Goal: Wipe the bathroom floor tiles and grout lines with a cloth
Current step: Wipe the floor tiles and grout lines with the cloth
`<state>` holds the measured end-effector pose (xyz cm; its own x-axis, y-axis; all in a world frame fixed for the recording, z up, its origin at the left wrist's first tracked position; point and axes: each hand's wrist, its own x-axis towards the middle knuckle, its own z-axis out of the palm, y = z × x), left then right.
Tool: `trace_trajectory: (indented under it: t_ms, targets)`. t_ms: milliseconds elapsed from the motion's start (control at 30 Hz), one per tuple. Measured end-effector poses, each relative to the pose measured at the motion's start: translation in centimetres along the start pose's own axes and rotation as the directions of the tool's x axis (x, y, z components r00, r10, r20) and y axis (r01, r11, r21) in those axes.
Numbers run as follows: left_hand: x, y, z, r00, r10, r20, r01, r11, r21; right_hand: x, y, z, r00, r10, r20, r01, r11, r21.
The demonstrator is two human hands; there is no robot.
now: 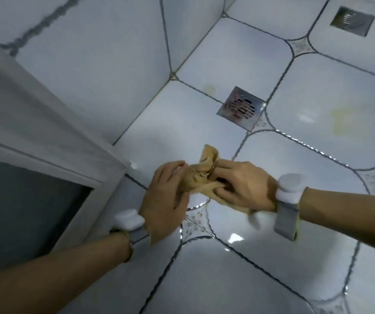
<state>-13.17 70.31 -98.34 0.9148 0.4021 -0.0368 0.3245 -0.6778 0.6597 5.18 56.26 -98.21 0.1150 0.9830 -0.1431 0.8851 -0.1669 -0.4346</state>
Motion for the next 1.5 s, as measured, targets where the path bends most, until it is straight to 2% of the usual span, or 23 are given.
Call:
trace_trajectory:
  t_ms: [33,67,133,200,267,333,467,533,567,600,700,767,833,900,1000,1067,1133,1200,1233,1300,1333,1400,1500]
  targets:
    - [0.3,-0.2,0.0,0.998,0.049,0.030,-0.050,0.997,0.050,-0.9,1.5,-0.3,1.000,-0.009,0.005,0.009,1.000,-0.020]
    - [1.3,1.5,1.3,0.994,0.098,0.050,-0.100,0.995,0.031,-3.4,3.6,-2.1,0.998,0.064,0.021,-0.062,0.995,-0.079]
    - [3.0,3.0,2.2,0.991,0.107,0.079,-0.110,0.993,0.034,-4.9,6.5,-3.1,0.968,0.232,-0.099,-0.242,0.965,-0.099]
    - [4.7,5.1,3.8,0.987,0.137,0.080,-0.139,0.990,0.021,-7.1,8.5,-3.9,0.857,0.439,-0.270,-0.473,0.878,-0.075]
    - [5.8,6.2,5.0,0.967,0.219,0.129,-0.229,0.971,0.069,-9.1,8.0,-3.1,0.804,0.490,-0.336,-0.535,0.843,-0.051]
    - [6.6,7.2,5.9,0.926,0.322,0.199,-0.349,0.929,0.121,-12.4,5.7,-0.9,0.838,0.458,-0.297,-0.481,0.877,-0.005]
    - [6.2,6.1,5.9,0.886,0.358,0.296,-0.427,0.877,0.218,-17.2,-0.7,4.5,0.974,0.150,-0.167,-0.152,0.988,0.002]
    - [5.3,5.7,6.3,0.808,0.412,0.421,-0.538,0.808,0.241,-17.7,0.9,4.4,0.981,0.030,-0.193,-0.051,0.993,-0.109]
    - [5.1,5.7,6.5,0.749,0.446,0.490,-0.610,0.754,0.244,-17.3,2.7,3.7,0.969,0.044,-0.242,-0.088,0.981,-0.176]
    - [5.0,6.2,7.1,0.705,0.460,0.540,-0.659,0.706,0.258,-17.3,4.8,2.8,0.939,0.105,-0.327,-0.180,0.961,-0.209]
    - [7.6,7.9,7.2,0.755,0.416,0.507,-0.616,0.714,0.332,-15.4,9.7,-0.3,0.770,0.334,-0.544,-0.466,0.876,-0.122]
    - [9.6,9.3,7.3,0.753,0.420,0.508,-0.629,0.686,0.366,-15.2,9.5,0.2,0.697,0.368,-0.616,-0.500,0.865,-0.048]
    - [10.7,10.6,7.6,0.701,0.455,0.548,-0.695,0.609,0.383,-15.8,7.3,1.5,0.730,0.350,-0.588,-0.442,0.897,-0.016]
    - [10.7,11.6,8.0,0.653,0.473,0.591,-0.742,0.554,0.376,-17.7,4.1,3.5,0.813,0.272,-0.515,-0.317,0.948,0.001]
    - [9.8,12.2,8.8,0.627,0.478,0.615,-0.759,0.551,0.346,-22.1,-1.1,6.4,0.941,0.071,-0.330,-0.078,0.997,-0.008]
    - [9.1,12.2,9.3,0.618,0.476,0.625,-0.764,0.550,0.337,-24.6,-2.9,7.8,0.972,-0.059,-0.229,0.048,0.997,-0.054]
    - [8.6,11.9,9.4,0.630,0.455,0.629,-0.753,0.555,0.353,-24.6,-1.8,7.7,0.970,-0.121,-0.209,0.117,0.993,-0.034]
    - [8.4,12.3,9.8,0.641,0.449,0.623,-0.744,0.562,0.361,-23.0,1.5,6.2,0.943,-0.025,-0.331,0.011,0.999,-0.043]
    - [8.4,12.5,10.1,0.650,0.451,0.612,-0.736,0.574,0.359,-21.9,3.7,5.0,0.909,0.097,-0.405,-0.116,0.993,-0.023]
    - [8.3,13.1,10.6,0.683,0.438,0.585,-0.703,0.611,0.364,-20.1,7.7,2.4,0.803,0.340,-0.490,-0.360,0.931,0.057]
    - [8.4,13.5,10.8,0.694,0.422,0.583,-0.691,0.619,0.375,-19.8,9.1,1.4,0.747,0.414,-0.520,-0.430,0.898,0.097]
    - [8.5,13.6,11.2,0.714,0.367,0.597,-0.664,0.625,0.410,-19.2,10.0,0.9,0.678,0.477,-0.559,-0.499,0.857,0.126]
    - [8.3,13.4,11.8,0.711,0.347,0.612,-0.662,0.624,0.416,-20.5,6.7,2.4,0.684,0.480,-0.549,-0.540,0.839,0.062]
